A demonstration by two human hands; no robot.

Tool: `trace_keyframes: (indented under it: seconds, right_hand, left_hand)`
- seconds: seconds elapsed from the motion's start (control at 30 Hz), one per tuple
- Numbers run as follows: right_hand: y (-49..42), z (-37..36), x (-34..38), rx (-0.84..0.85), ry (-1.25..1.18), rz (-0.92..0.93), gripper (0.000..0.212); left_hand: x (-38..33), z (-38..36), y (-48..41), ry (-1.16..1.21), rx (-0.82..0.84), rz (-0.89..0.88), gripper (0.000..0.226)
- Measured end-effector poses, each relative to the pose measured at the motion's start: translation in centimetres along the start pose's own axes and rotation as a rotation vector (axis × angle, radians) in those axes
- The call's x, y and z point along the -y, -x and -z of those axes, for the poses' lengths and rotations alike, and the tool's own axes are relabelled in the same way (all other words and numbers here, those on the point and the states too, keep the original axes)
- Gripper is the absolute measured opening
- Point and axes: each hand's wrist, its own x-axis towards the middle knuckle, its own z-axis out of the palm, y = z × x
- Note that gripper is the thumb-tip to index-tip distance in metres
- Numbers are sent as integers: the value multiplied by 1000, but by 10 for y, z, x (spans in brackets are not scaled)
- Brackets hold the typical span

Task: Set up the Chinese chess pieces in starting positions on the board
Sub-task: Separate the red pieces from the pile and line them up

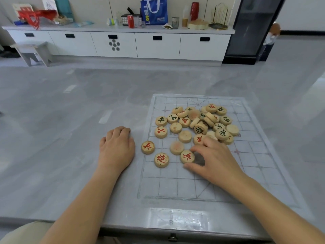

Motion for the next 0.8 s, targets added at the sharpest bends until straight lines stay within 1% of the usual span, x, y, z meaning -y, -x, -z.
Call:
trace_keyframes:
  seconds: [0.13, 0.23, 0.27, 0.33, 0.43, 0.5, 0.57, 0.63, 0.73, 0.8]
  right_hand:
    - [8, 5, -13, -54, -85, -41, 47]
    - [19, 21, -31, -30, -151, -120, 43]
    - [23, 30, -39, -25, -181, -150, 39]
    - [28, 51, -60, -71, -235, -237, 24]
    - [34, 75, -98, -202, -357, -402, 17]
    - [40, 78, -114, -215, -396, -478, 8]
    - [45, 70, -118, -162, -381, -541, 15]
    - [45, 60, -115, -123, -308, -554, 25]
    - [37, 45, -103, -138, -231, -465, 32]
    - [31, 35, -96, -141, -111, -412, 34]
  left_hand:
    - [0, 1, 1, 3, -2, 4, 38]
    - [1, 0, 0, 8, -5, 0, 37]
    - [0, 0, 0, 7, -5, -1, 36]
    - [1, -1, 0, -1, -6, 0, 36]
    - [2, -1, -1, -7, 0, 4, 35]
    - [2, -1, -1, -14, 7, 9, 35]
    - [2, 0, -2, -24, 15, 20, 35]
    - [3, 0, -2, -25, 23, 31, 33]
    - [3, 0, -1, -28, 20, 32, 33]
    - [2, 1, -1, -26, 21, 31, 33]
